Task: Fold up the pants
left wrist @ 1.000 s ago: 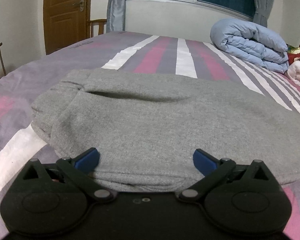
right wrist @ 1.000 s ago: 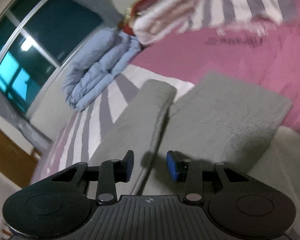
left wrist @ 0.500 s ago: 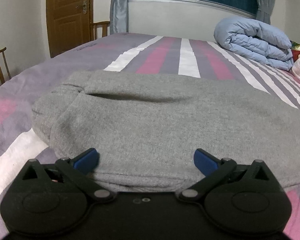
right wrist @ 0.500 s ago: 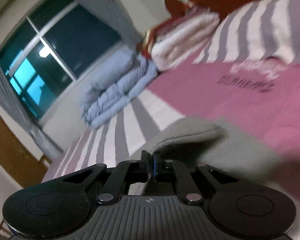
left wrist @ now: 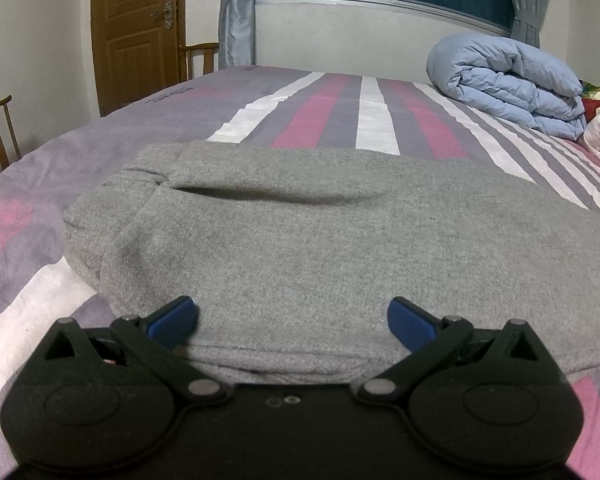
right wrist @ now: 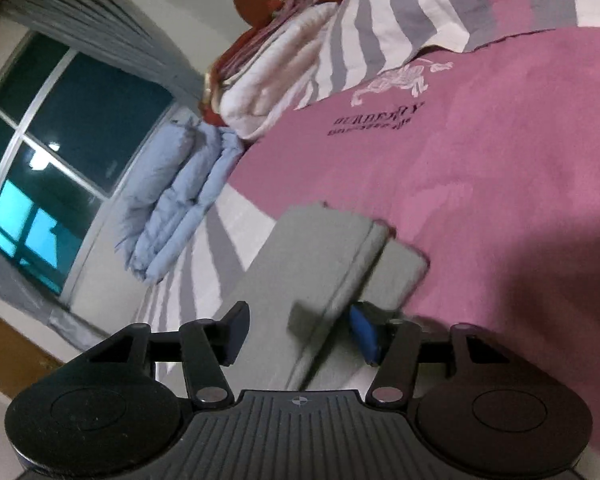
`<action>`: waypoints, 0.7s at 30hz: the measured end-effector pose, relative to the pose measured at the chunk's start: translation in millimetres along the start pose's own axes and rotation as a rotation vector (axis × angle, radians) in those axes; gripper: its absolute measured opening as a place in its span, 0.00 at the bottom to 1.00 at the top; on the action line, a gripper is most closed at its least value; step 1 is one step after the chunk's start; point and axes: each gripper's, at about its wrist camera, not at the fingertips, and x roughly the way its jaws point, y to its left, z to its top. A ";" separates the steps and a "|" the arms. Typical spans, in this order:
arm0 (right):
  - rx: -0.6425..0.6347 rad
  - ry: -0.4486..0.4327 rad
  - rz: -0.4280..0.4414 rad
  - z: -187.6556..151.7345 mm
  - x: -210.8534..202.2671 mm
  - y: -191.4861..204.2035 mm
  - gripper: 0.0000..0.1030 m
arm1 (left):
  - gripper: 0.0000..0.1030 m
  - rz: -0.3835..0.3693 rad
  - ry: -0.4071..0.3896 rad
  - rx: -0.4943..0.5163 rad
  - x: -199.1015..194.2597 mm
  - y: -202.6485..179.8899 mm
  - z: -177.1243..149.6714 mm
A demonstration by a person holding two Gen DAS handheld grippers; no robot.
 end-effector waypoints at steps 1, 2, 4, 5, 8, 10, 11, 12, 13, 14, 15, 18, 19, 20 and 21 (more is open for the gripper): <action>0.008 0.016 -0.023 3.5 7.7 1.8 0.54 | 0.94 0.000 0.000 0.000 0.0 -0.2 0.0; 0.008 0.027 -0.039 5.6 11.9 2.7 0.51 | 0.94 0.001 0.000 0.000 0.0 -0.2 0.0; -0.039 0.067 -0.076 10.3 21.6 11.7 0.12 | 0.94 0.001 0.000 -0.001 0.0 -0.3 -0.1; -0.075 0.098 -0.090 13.6 27.8 21.7 0.06 | 0.94 0.001 0.000 0.000 0.0 -0.3 -0.1; -0.239 0.002 0.052 21.8 2.2 72.5 0.06 | 0.94 0.000 -0.002 0.000 -0.3 -0.1 -0.2; -0.222 -0.137 0.183 26.8 -31.2 83.4 0.05 | 0.94 0.000 -0.003 -0.001 0.0 0.4 -0.6; -0.195 -0.187 0.151 25.6 -39.5 72.6 0.05 | 0.94 -0.001 -0.004 -0.002 0.0 0.5 -0.7; -0.158 -0.195 0.093 22.1 -37.2 54.3 0.05 | 0.94 -0.001 -0.004 -0.001 0.0 0.5 -0.6; -0.111 -0.134 -0.010 16.2 -23.3 30.8 0.06 | 0.94 0.000 -0.004 -0.001 0.1 0.5 -0.5; -0.062 -0.028 -0.092 8.6 -5.3 8.4 0.06 | 0.94 0.000 -0.003 -0.002 0.1 0.7 -0.4; -0.027 0.020 -0.107 0.9 2.6 -8.1 0.06 | 0.94 0.000 -0.003 -0.003 0.0 0.9 -0.5; 0.027 -0.030 -0.067 -8.6 -1.6 -21.5 0.05 | 0.94 -0.002 -0.004 0.000 0.0 0.9 -0.7; 0.028 -0.034 -0.077 -9.0 0.0 -19.6 0.05 | 0.94 -0.001 -0.004 0.000 0.2 0.7 -0.6; 0.028 -0.036 -0.082 -8.7 1.4 -17.9 0.05 | 0.94 0.000 -0.004 0.001 0.3 0.6 -0.3; 0.026 -0.034 -0.087 -8.7 2.7 -17.1 0.05 | 0.94 0.000 -0.003 0.001 0.4 0.5 -0.1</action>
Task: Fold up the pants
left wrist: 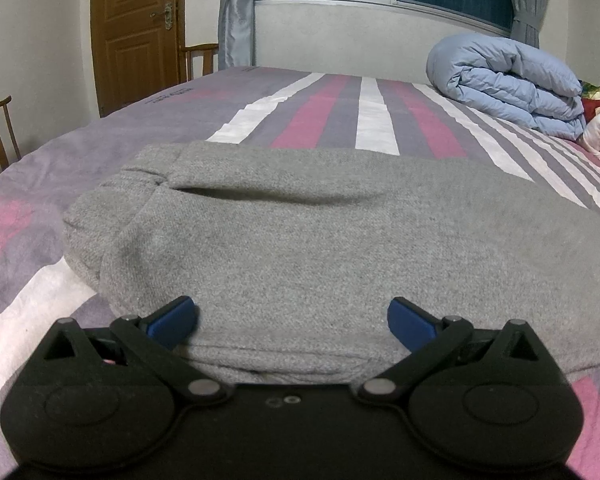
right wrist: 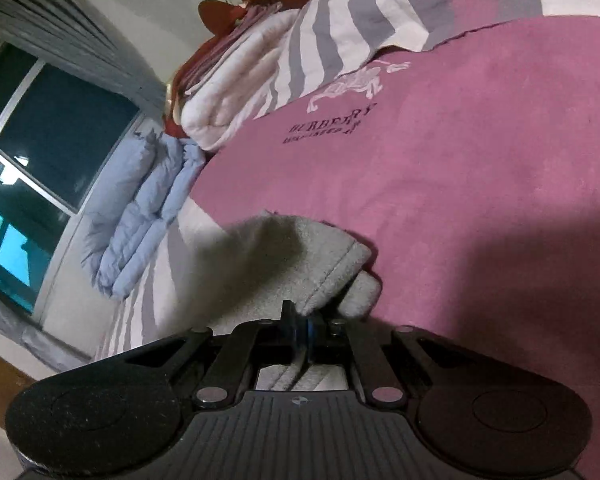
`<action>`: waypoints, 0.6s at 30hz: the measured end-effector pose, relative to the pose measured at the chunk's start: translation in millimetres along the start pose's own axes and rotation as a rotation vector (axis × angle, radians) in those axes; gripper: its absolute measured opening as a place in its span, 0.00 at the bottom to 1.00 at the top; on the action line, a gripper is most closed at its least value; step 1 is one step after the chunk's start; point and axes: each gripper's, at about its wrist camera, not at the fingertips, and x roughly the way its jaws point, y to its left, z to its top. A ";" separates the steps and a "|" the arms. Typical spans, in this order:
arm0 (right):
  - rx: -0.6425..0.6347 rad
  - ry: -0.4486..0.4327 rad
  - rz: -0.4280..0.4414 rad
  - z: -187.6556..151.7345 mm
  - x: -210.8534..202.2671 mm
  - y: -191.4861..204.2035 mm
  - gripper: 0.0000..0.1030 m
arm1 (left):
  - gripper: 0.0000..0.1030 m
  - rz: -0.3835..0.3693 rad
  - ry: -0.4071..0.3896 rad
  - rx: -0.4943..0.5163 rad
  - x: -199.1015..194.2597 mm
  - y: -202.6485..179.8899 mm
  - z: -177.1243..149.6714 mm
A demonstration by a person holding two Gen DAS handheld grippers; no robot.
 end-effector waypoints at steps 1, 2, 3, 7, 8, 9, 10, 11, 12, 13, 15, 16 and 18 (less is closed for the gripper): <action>-0.009 0.007 -0.010 1.3 1.5 3.5 0.05 | 0.94 0.000 0.000 0.000 -0.2 0.1 0.1; -0.024 0.012 -0.018 3.0 1.7 6.6 0.05 | 0.94 -0.001 0.000 -0.001 -0.3 0.2 -0.1; -0.038 0.014 -0.022 4.9 1.4 10.3 0.05 | 0.94 -0.002 -0.001 -0.002 -0.6 0.4 -0.1; -0.068 0.035 -0.026 7.8 0.3 11.3 0.05 | 0.94 -0.003 -0.002 -0.003 -1.2 0.7 -0.6; -0.081 0.039 -0.026 8.6 -0.2 13.9 0.05 | 0.94 -0.003 -0.002 -0.003 -1.2 0.6 -0.6; -0.091 0.035 -0.019 9.4 -2.8 17.2 0.05 | 0.94 -0.003 -0.002 -0.003 -1.2 0.6 -0.7; -0.091 0.015 0.000 10.8 -8.3 20.1 0.05 | 0.94 -0.003 -0.002 -0.003 -1.2 0.6 -0.7; -0.085 -0.003 0.015 12.2 -13.6 22.3 0.05 | 0.94 -0.003 -0.002 -0.003 -1.3 0.5 -0.7; -0.086 -0.015 0.015 12.4 -16.6 23.6 0.05 | 0.94 -0.003 -0.002 -0.003 -1.3 0.5 -0.6; -0.103 -0.010 -0.004 10.7 -14.2 23.3 0.05 | 0.94 -0.003 -0.002 -0.003 -1.3 0.4 -0.6; -0.120 0.064 -0.068 6.3 4.5 17.1 0.05 | 0.94 -0.002 -0.001 -0.003 -1.2 0.1 -0.4; -0.095 0.064 -0.049 6.7 5.9 12.9 0.05 | 0.94 -0.002 0.000 -0.002 -1.3 0.1 -0.4; -0.075 0.050 -0.041 9.4 -2.8 14.2 0.06 | 0.94 -0.003 -0.001 -0.001 -1.5 0.1 -0.3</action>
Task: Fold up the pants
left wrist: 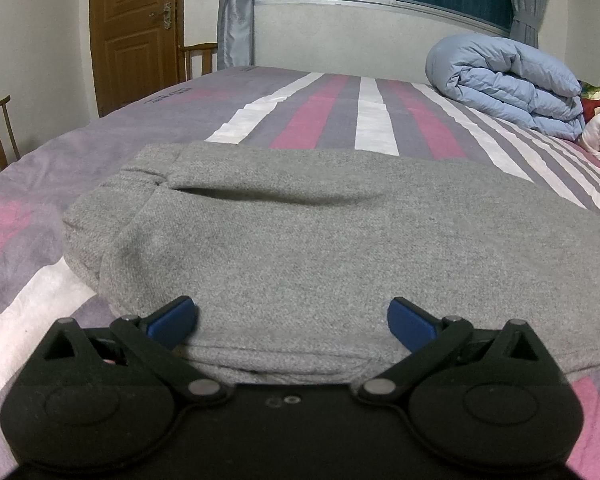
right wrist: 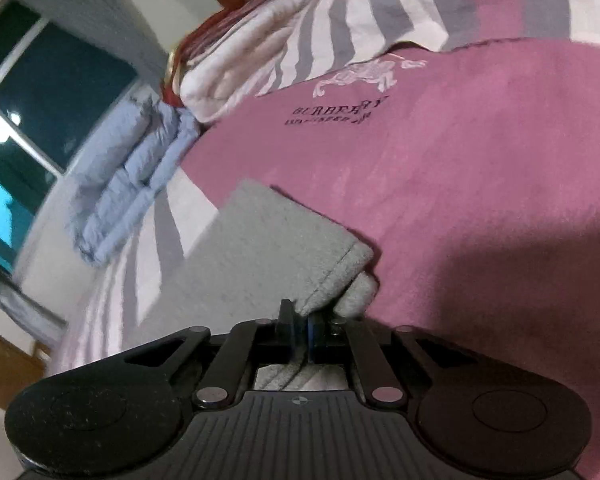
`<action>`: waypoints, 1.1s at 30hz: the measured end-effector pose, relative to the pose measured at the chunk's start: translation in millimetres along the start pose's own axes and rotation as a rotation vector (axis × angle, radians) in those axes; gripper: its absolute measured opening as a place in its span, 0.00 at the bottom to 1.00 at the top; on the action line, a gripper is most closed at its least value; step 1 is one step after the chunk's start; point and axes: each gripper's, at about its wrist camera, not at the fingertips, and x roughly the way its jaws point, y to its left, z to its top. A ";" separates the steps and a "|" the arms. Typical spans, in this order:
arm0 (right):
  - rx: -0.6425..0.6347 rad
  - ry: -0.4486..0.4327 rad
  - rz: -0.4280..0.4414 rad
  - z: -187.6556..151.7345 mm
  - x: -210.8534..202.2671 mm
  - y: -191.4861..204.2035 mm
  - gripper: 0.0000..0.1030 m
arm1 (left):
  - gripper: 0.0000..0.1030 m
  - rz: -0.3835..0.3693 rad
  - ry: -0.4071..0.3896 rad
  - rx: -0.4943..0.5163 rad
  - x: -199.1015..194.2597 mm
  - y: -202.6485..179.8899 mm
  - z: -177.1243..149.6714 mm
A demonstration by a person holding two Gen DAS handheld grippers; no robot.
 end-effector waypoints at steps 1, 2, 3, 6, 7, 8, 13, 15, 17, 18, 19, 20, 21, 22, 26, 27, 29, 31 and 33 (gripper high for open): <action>-0.021 -0.030 -0.008 -2.0 -9.8 4.2 0.15 | 0.94 -0.001 0.000 0.001 -0.1 0.0 0.0; -0.045 -0.057 -0.016 -5.4 -18.4 8.0 0.24 | 0.94 -0.001 -0.001 0.000 0.0 0.1 -0.1; -0.058 -0.084 -0.016 -9.9 -27.3 11.3 0.29 | 0.94 -0.001 -0.001 0.000 -0.1 -0.1 -0.1; -0.080 -0.129 0.028 -28.5 -49.1 21.9 0.45 | 0.94 -0.001 -0.006 -0.003 -0.8 0.5 -0.2; -0.094 -0.124 0.038 -35.0 -51.7 26.5 0.45 | 0.94 0.000 -0.006 -0.001 -0.7 0.3 0.0; -0.112 -0.119 0.039 -42.5 -52.5 31.1 0.45 | 0.94 -0.001 -0.007 0.001 -1.0 0.5 -0.2; 0.057 -0.086 0.114 -60.1 -48.4 16.3 0.45 | 0.94 -0.016 -0.016 0.000 -5.2 5.2 -1.1; 0.057 -0.073 0.107 -59.3 -49.7 13.8 0.44 | 0.94 -0.021 -0.015 -0.003 -5.9 6.8 -1.6; 0.057 -0.086 0.116 -56.7 -53.7 11.0 0.44 | 0.94 -0.020 -0.015 -0.002 -5.9 6.5 -1.8; 0.087 -0.100 0.117 -53.1 -55.2 5.5 0.44 | 0.94 -0.019 -0.015 -0.001 -5.8 6.6 -1.4; 0.152 -0.115 0.121 -47.6 -55.0 -4.5 0.44 | 0.94 -0.020 -0.014 -0.001 -5.6 6.6 -1.2; 0.216 -0.123 0.130 -42.4 -53.7 -15.3 0.44 | 0.94 -0.020 -0.014 -0.002 -5.2 6.8 -0.8; 0.274 -0.129 0.135 -37.7 -51.9 -24.9 0.44 | 0.94 -0.021 -0.013 -0.002 -5.0 7.0 -0.6; 0.306 -0.138 0.133 -31.9 -50.6 -31.1 0.44 | 0.94 -0.020 -0.012 -0.002 -5.0 6.7 -0.6; 0.320 -0.153 0.137 -8.9 -46.3 -37.5 0.44 | 0.94 -0.015 -0.012 -0.002 -4.1 5.7 0.0; 0.322 -0.149 0.132 -4.9 -44.9 -40.2 0.44 | 0.94 -0.013 -0.012 -0.002 -3.5 5.3 -0.1; 0.331 -0.161 0.130 0.2 -44.9 -42.0 0.44 | 0.94 -0.009 -0.011 -0.002 -2.7 4.5 0.4; 0.347 -0.166 0.117 -2.3 -46.2 -42.5 0.43 | 0.94 -0.008 -0.011 -0.002 -1.9 4.3 0.5; 0.359 -0.160 0.123 -7.0 -48.7 -44.9 0.34 | 0.94 -0.009 -0.011 -0.002 -1.8 4.5 0.4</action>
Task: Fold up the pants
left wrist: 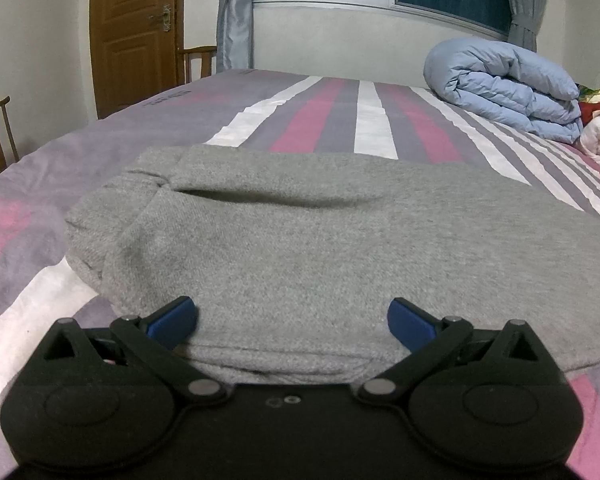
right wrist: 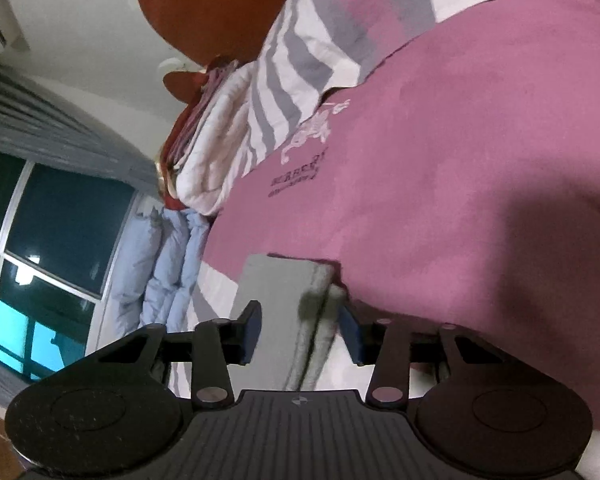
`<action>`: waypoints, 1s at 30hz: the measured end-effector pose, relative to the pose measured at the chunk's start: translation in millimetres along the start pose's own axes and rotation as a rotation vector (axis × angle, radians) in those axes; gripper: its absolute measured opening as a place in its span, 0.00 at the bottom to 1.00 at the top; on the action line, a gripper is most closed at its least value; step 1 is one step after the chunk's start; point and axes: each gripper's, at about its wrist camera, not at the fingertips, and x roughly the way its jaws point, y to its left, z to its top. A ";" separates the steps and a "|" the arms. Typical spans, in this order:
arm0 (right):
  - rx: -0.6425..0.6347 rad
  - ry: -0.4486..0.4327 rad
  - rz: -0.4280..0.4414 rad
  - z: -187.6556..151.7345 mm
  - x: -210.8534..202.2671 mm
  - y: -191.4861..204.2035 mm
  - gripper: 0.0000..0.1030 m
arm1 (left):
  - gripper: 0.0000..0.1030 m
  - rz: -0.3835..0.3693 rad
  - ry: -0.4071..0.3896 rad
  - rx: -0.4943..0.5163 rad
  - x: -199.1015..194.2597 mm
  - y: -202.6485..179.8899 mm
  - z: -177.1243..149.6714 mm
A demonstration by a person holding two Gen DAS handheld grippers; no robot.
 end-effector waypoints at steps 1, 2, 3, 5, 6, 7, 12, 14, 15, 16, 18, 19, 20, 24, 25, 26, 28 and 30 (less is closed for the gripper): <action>0.004 -0.006 0.018 -1.7 -3.5 -1.8 0.28 | 0.94 0.000 0.000 0.001 0.0 0.0 0.0; 0.002 -0.005 0.041 -1.9 -3.7 -1.7 0.28 | 0.94 0.001 0.000 0.001 0.0 0.1 0.0; -0.001 0.001 0.053 -1.7 -2.8 -1.3 0.28 | 0.94 0.000 0.000 0.001 0.1 0.1 0.0; -0.001 0.016 0.060 -0.9 3.2 -0.3 0.28 | 0.94 0.001 0.000 0.001 0.0 0.2 -0.2; -0.004 0.023 0.062 -0.7 6.3 0.9 0.28 | 0.94 0.001 0.000 0.001 0.0 0.1 -0.2; -0.012 0.034 0.054 -0.2 11.8 2.2 0.28 | 0.94 0.001 0.000 0.001 0.0 0.2 -0.3; -0.090 0.108 0.000 1.2 35.9 18.8 0.05 | 0.94 0.001 -0.001 0.001 0.0 0.1 -0.3; -0.072 0.067 0.086 1.1 23.9 24.7 0.05 | 0.94 0.001 -0.001 0.002 0.1 -0.1 -0.2; -0.088 0.064 0.075 -0.2 22.2 26.4 0.05 | 0.94 0.002 0.000 0.001 0.1 -0.1 -0.3; -0.107 0.073 0.052 -1.1 24.5 25.9 0.05 | 0.94 0.002 0.000 0.001 0.4 -0.2 -0.2; -0.083 0.130 0.005 1.7 32.9 15.3 0.06 | 0.94 0.005 0.000 0.001 0.4 -0.8 -0.4; -0.070 0.123 0.016 4.5 28.5 10.8 0.06 | 0.94 0.004 -0.001 0.003 0.0 -0.8 -0.5; -0.081 0.093 0.040 6.4 18.7 9.0 0.06 | 0.94 0.001 -0.001 0.002 -0.2 -0.3 -0.8; -0.075 0.094 0.019 7.7 1.6 -4.2 0.06 | 0.94 0.002 -0.003 -0.001 0.4 0.1 -1.0; -0.084 0.111 0.008 6.6 3.9 -5.8 0.06 | 0.94 0.003 -0.002 -0.001 0.4 -0.1 -1.0; -0.083 0.131 0.000 5.7 8.0 -7.8 0.06 | 0.94 0.003 -0.003 0.000 0.3 -0.3 -0.8; -0.054 0.132 0.009 4.6 13.3 -13.2 0.06 | 0.94 0.001 -0.003 0.001 0.2 0.1 -0.7; -0.020 0.122 0.017 4.5 17.2 -16.4 0.06 | 0.94 0.000 -0.002 0.001 0.2 0.5 -0.6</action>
